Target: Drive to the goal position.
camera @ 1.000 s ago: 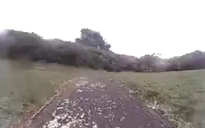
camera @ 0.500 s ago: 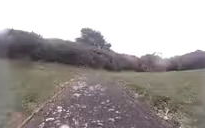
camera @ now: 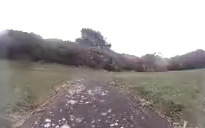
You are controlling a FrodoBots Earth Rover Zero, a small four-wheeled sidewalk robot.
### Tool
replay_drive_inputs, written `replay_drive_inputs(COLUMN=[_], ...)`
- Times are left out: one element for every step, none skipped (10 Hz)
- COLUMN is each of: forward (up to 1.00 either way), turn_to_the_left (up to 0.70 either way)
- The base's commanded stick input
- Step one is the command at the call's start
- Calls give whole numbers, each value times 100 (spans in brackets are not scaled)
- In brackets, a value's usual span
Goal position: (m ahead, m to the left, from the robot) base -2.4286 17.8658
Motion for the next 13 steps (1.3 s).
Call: replay_drive_inputs(forward=[70, 70, 70, 70, 70, 70, 70, 70, 70, 70, 70, 70, 70], turn_to_the_left=[0, 0, 0, 0, 0, 0, 0, 0, 0, 0, 0, 0, 0])
